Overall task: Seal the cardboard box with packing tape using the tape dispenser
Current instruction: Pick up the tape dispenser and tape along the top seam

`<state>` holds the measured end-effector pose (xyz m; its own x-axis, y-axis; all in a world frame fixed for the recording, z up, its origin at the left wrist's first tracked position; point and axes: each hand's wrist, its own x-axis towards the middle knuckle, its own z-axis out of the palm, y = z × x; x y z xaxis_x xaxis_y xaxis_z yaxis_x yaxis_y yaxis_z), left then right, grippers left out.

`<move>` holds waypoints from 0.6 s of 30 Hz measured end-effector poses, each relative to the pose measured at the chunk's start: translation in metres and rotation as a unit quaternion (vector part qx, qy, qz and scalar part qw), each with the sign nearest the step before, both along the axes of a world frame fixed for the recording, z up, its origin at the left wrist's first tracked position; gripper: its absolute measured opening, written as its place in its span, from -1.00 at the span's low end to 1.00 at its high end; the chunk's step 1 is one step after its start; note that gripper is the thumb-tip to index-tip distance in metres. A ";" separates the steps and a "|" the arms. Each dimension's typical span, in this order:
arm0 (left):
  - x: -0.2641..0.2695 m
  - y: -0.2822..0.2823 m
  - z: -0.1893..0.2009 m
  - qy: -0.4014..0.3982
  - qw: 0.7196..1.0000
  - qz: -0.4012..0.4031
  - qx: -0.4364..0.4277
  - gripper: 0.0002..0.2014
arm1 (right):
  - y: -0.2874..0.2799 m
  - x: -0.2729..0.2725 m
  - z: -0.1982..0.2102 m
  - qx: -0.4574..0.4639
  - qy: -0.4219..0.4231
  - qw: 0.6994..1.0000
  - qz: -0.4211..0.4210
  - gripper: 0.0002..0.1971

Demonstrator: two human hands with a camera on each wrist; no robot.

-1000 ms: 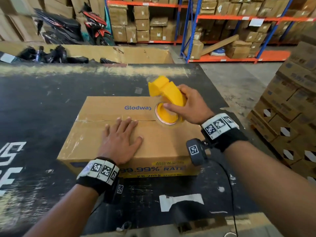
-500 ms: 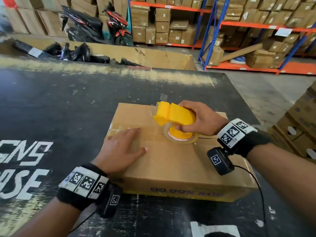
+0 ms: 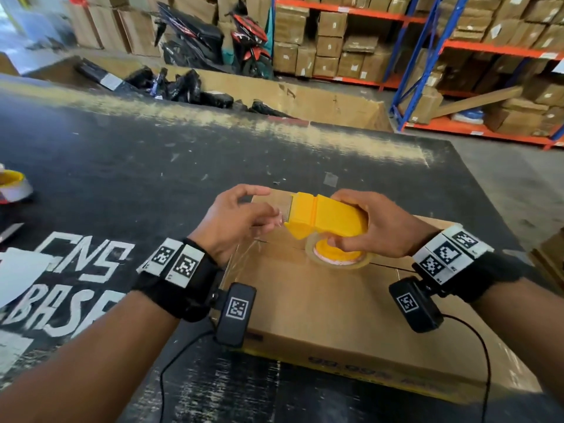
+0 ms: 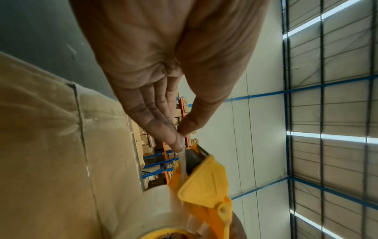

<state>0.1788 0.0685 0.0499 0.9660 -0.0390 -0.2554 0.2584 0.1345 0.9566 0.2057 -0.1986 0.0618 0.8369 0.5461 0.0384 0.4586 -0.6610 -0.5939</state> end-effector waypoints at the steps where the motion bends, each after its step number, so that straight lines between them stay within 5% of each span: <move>1: 0.001 0.002 0.000 -0.003 1.000 -0.005 0.002 -0.57 | 0.001 0.000 0.000 0.002 0.002 1.000 0.003 -0.50; 11: 0.023 0.057 -0.004 -0.055 0.994 0.008 0.089 -0.52 | 0.004 0.002 0.014 -0.034 -0.012 0.999 0.024 -0.17; 18: 0.019 0.093 -0.055 -0.004 0.996 0.011 0.094 -0.49 | 0.012 0.001 0.018 -0.144 0.001 0.989 0.027 -0.11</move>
<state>0.1976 0.1616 -0.0050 0.9681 0.0308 -0.2486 0.2497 -0.0409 0.9675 0.2071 -0.1862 0.0801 0.8063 0.5776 -0.1274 0.4963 -0.7778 -0.3856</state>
